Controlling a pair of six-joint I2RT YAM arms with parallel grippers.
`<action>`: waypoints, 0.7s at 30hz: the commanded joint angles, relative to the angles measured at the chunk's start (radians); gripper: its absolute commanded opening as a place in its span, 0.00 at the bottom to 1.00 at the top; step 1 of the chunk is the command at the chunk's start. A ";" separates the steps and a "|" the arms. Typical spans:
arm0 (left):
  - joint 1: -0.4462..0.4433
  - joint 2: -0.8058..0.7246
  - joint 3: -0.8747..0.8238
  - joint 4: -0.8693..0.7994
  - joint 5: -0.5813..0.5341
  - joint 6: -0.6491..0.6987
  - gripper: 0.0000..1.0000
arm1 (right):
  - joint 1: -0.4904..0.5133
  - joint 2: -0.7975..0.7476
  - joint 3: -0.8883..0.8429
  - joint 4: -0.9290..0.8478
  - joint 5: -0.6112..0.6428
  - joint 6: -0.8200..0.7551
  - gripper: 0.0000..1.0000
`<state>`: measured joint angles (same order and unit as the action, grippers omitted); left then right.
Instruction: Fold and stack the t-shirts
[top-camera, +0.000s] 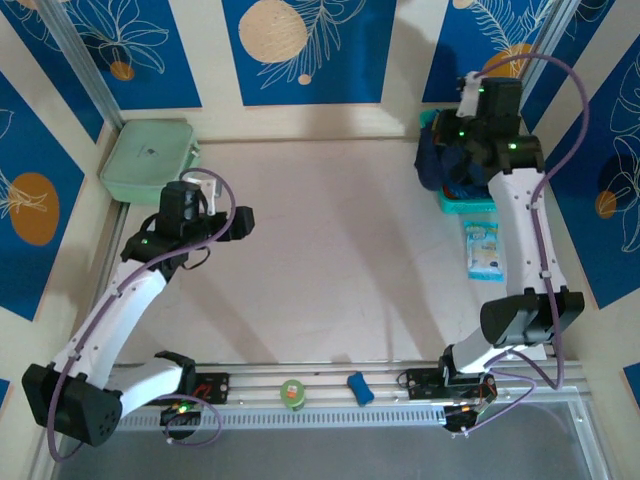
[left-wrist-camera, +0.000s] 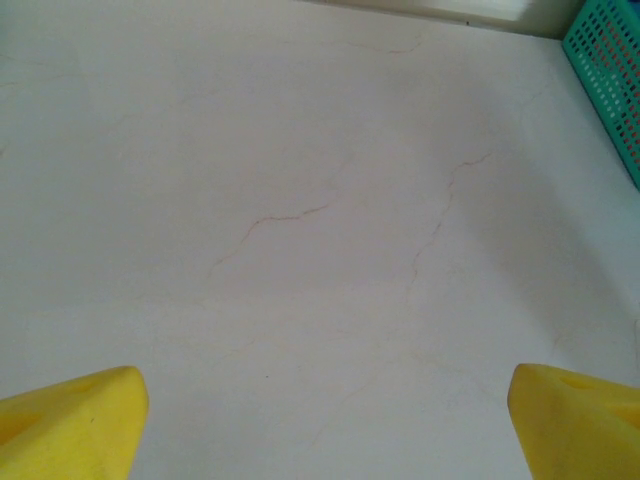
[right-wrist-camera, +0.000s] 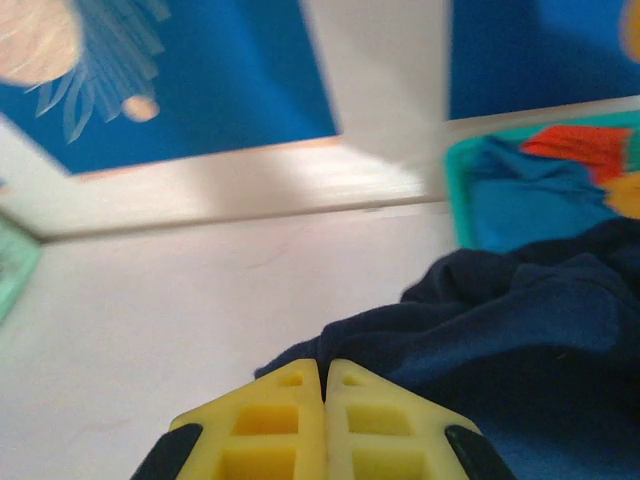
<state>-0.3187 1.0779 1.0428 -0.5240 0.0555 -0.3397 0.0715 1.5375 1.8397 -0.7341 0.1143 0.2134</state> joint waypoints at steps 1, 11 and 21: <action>-0.008 -0.040 0.047 -0.055 -0.031 -0.001 0.93 | 0.108 -0.054 -0.022 -0.006 -0.045 0.001 0.00; -0.008 -0.079 0.153 -0.231 -0.164 0.011 0.93 | 0.544 -0.078 -0.102 -0.002 -0.033 0.037 0.00; -0.008 -0.107 0.219 -0.348 -0.302 0.005 0.95 | 0.838 0.046 -0.268 0.073 -0.014 0.131 0.00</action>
<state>-0.3195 0.9802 1.2392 -0.8097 -0.1940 -0.3393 0.8867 1.5574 1.6173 -0.7078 0.1009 0.2859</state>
